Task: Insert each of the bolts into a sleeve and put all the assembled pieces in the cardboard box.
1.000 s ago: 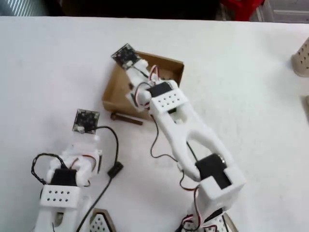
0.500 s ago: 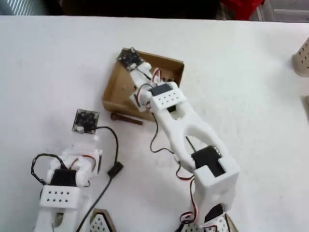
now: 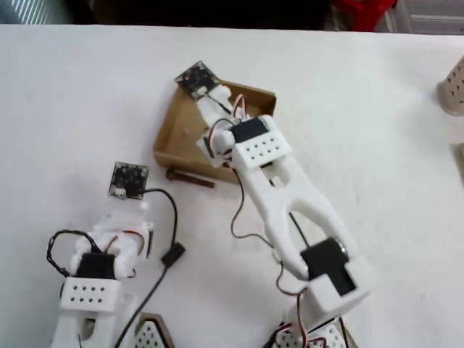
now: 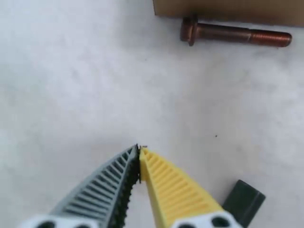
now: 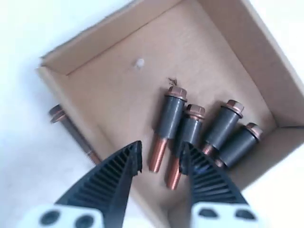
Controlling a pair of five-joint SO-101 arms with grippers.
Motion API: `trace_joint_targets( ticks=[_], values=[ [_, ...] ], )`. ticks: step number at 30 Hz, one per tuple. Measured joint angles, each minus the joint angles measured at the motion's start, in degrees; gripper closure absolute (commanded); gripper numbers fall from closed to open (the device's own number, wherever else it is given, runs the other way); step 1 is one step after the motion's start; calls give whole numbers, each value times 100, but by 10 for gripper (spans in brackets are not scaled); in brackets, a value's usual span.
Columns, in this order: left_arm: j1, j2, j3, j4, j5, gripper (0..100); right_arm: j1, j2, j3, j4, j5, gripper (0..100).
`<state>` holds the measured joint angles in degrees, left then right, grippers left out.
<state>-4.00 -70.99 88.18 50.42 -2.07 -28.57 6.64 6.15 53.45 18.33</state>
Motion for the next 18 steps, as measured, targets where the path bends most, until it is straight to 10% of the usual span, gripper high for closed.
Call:
trace_joint_targets(
  ticks=[18],
  values=[
    [-4273,0,62,-1248,-44,979,-1934,-1864,1512,1697,0,893]
  ],
)
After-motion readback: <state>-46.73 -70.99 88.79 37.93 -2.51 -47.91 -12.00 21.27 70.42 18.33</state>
